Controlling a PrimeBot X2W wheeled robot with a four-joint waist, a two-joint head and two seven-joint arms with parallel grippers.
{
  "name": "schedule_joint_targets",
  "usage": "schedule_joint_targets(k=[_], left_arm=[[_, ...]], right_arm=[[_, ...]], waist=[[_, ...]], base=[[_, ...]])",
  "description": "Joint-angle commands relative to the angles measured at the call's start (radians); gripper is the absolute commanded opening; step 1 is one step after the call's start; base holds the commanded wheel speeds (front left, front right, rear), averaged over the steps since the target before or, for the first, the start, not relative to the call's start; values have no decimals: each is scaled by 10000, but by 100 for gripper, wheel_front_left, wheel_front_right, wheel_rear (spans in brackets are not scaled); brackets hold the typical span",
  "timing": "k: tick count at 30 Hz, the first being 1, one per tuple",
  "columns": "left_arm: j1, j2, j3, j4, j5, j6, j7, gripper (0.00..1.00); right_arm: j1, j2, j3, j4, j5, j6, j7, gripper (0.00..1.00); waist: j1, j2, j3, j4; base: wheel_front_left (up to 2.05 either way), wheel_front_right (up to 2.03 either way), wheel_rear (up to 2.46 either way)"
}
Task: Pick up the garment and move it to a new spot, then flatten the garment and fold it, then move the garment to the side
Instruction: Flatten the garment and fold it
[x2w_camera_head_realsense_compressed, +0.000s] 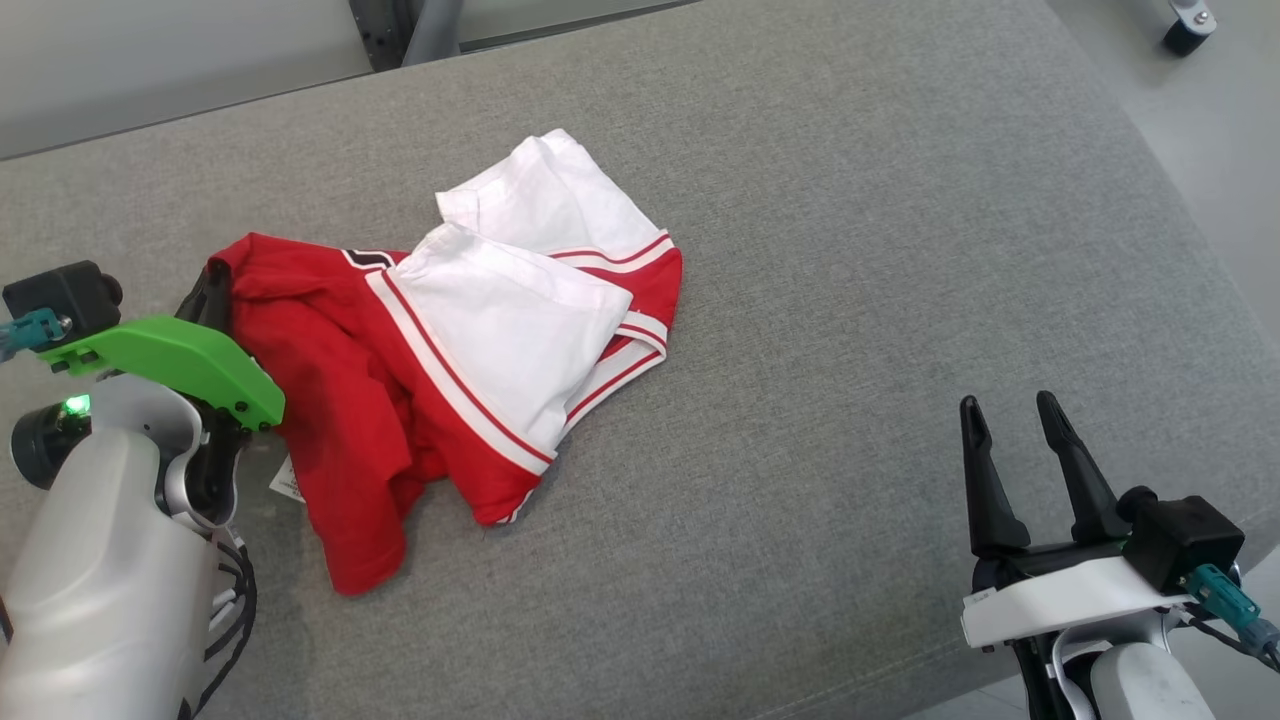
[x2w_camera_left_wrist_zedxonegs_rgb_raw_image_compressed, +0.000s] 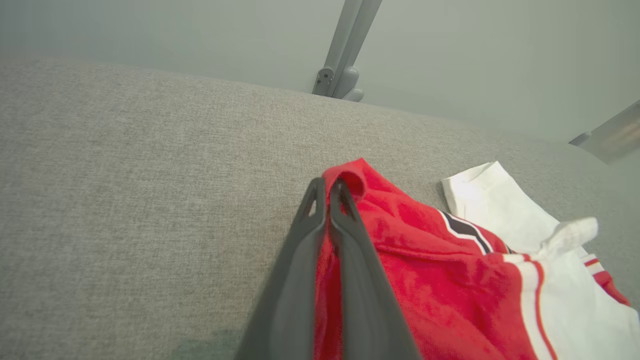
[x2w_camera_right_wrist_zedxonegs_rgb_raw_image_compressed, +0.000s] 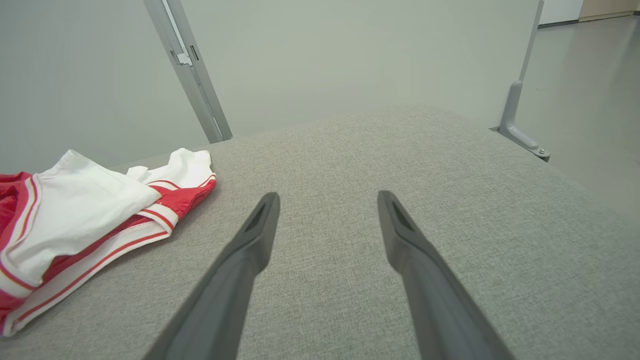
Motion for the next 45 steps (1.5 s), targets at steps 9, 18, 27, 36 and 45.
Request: schedule_joint_targets(k=[9, 18, 27, 36, 45], left_arm=[[-556, -368, -64, 1401, -187, -501, -875, 100], [615, -541, -123, 1155, -525, -696, -1418, 100], [2068, -672, -591, -905, -571, -744, -998, 100], [1293, -347, -1817, -2523, 641, -319, 227, 100], [-369, 82, -2971, -2087, 1544, -587, 1695, 100]], right_arm=[[-126, -26, -136, -6, -349, 1, -32, 100], [436, -26, -313, 19, -442, 2, -30, 100], [769, -26, -241, -3, -504, 1, -30, 100], [457, -26, -7, 4, -568, 1, -30, 100], [223, -28, 169, 26, -308, 1, -32, 100]], waist=[[0, 0, 47, 393], [0, 0, -647, 640], [0, 0, -1053, 997], [0, 0, -860, 1006], [0, 0, -266, 512]], base=[[0, 0, 0], [0, 0, 0], [0, 0, 0], [0, 0, 0], [0, 0, 0]])
